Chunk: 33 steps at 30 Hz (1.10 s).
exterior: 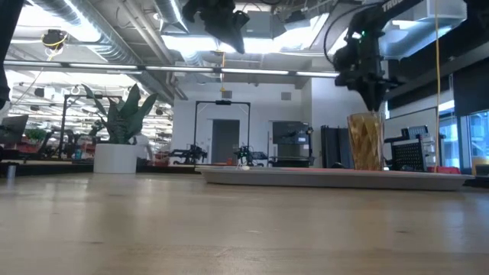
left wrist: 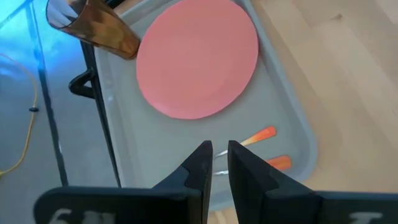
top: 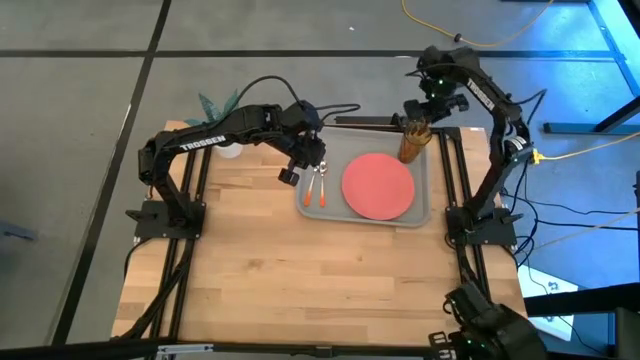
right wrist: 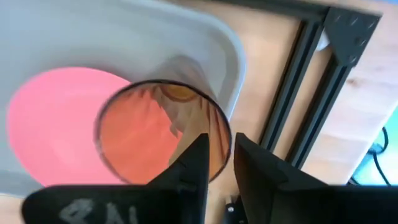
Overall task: Pick and place plate/cup/fork/spoon on tray
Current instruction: Move the gray serving tray to the center of the table
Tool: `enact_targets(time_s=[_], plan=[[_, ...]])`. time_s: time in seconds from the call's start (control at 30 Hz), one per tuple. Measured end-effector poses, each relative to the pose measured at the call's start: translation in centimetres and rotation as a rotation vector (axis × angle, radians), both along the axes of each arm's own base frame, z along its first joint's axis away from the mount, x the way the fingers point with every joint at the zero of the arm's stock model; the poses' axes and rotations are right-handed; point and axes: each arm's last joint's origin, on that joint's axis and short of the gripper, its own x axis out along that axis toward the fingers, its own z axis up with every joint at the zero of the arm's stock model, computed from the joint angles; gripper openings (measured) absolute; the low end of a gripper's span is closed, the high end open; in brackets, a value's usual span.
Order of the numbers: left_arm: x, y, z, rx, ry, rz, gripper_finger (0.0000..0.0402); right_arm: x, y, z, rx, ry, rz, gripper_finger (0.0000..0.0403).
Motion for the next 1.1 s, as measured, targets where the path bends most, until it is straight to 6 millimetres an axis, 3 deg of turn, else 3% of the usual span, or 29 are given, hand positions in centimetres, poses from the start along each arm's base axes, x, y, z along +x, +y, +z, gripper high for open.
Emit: enact_targets(time_s=[0.2,0.37,0.53,0.67,0.77,1.1], plan=[[-0.2,0.1,-0.1,0.034,0.027,0.036,0.0045,-0.4,1.8,4.1,-0.137,-0.066,0.081,0.0073],[-0.6,1.1,-0.2,-0.015,0.037,0.109,0.0045,-0.7,5.3,7.1,-0.238,-0.117,0.164,0.0063],[-1.4,2.9,-0.3,-0.122,0.027,0.231,0.0034,-0.9,9.2,8.5,-0.287,-0.154,0.238,0.0012],[-1.8,4.2,-0.8,-0.241,0.004,0.281,0.0006,-1.3,11.5,7.2,-0.279,-0.145,0.200,0.0007],[-1.9,4.8,-2.1,-0.294,0.013,0.327,0.0002,-1.5,12.6,4.8,-0.285,-0.146,0.172,0.0005],[-0.9,6.3,-9.4,-0.447,0.158,0.566,0.0000,-2.4,13.7,-4.1,-0.241,-0.113,0.042,0.0004]])
